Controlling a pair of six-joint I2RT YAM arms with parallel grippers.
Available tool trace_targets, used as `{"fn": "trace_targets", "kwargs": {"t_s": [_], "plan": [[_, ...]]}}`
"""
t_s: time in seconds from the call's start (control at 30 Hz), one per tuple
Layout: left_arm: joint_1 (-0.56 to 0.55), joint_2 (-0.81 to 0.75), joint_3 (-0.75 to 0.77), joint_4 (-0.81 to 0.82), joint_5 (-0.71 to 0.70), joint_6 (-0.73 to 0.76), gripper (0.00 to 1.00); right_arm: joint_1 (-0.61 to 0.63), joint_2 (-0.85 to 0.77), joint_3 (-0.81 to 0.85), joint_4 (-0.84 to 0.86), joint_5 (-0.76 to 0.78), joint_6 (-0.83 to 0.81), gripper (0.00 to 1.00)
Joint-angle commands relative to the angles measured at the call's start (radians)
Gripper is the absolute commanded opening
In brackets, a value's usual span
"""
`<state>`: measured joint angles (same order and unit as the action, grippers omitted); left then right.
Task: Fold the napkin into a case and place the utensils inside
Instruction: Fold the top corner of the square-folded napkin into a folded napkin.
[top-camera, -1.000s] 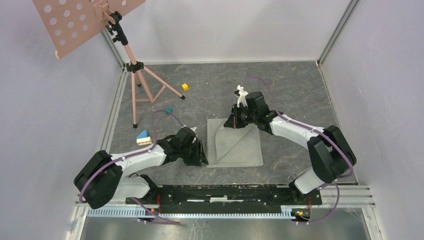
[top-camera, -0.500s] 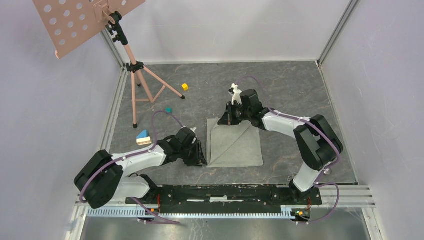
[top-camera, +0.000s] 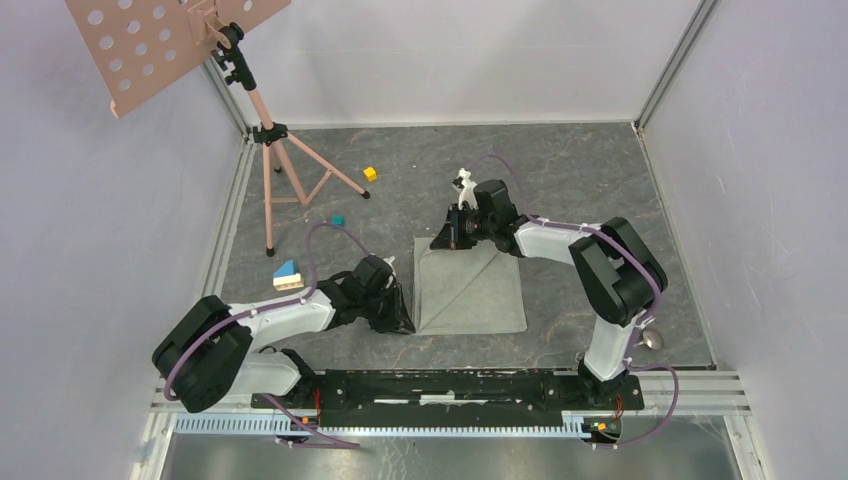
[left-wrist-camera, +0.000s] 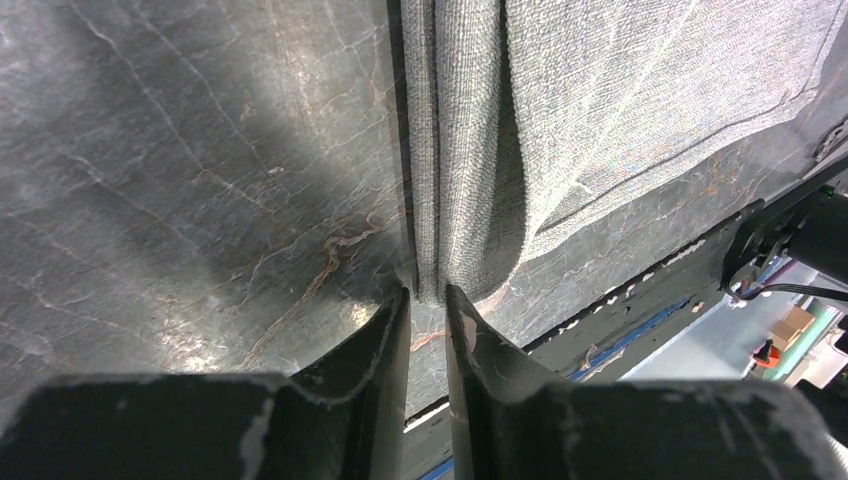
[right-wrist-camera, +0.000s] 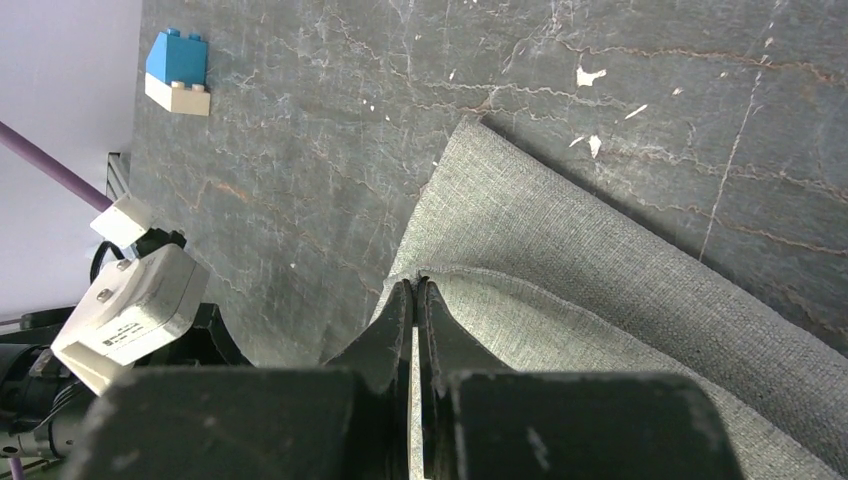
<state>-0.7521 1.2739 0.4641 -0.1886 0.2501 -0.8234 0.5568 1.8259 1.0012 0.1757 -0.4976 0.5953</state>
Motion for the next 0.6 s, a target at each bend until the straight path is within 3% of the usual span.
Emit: {"fn": "trace_targets", "kwargs": {"t_s": [0.0, 0.57], "plan": [[0.000, 0.029, -0.012, -0.006, 0.005, 0.007, 0.26, 0.007, 0.020, 0.048, 0.059, -0.015, 0.019, 0.01], [0.000, 0.029, -0.035, -0.004, -0.008, 0.007, 0.22, 0.006, 0.096, 0.092, 0.099, -0.015, 0.051, 0.01]]}}
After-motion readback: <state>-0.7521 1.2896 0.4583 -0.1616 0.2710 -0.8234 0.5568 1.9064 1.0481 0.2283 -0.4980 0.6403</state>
